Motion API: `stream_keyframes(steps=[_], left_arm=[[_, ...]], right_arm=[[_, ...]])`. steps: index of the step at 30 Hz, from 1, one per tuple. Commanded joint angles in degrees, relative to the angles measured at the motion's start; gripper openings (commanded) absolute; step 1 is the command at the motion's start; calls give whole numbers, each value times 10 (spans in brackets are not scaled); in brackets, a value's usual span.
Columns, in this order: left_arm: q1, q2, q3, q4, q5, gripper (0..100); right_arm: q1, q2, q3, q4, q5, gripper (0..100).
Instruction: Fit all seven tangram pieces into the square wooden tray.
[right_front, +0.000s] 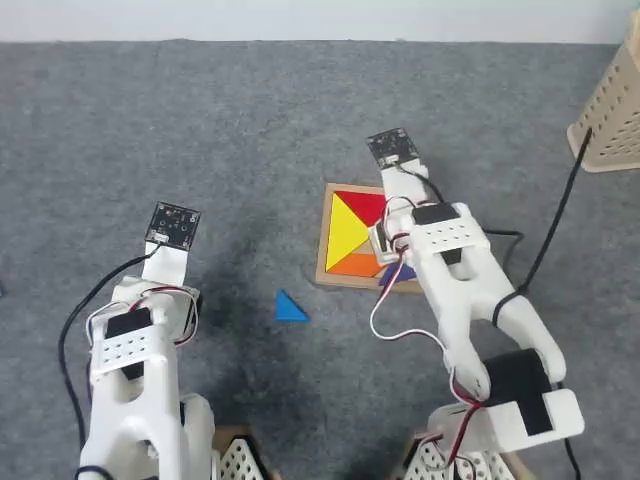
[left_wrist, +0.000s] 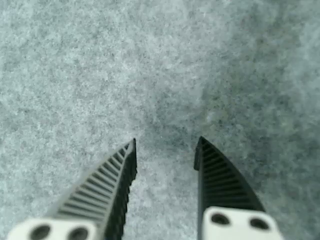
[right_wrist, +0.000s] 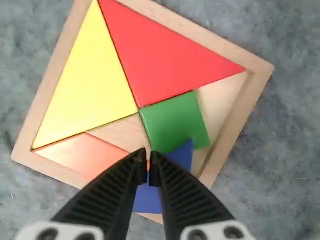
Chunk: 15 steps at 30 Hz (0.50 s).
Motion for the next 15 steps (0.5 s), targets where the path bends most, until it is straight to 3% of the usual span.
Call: stream_keyframes(steps=[1, 15], left_arm=[[4, -15, -2, -11, 11, 174], [4, -18, 3, -11, 11, 174]], right_arm=[[7, -7, -15, -8, 6, 6], [73, 54, -52, -7, 2, 6]])
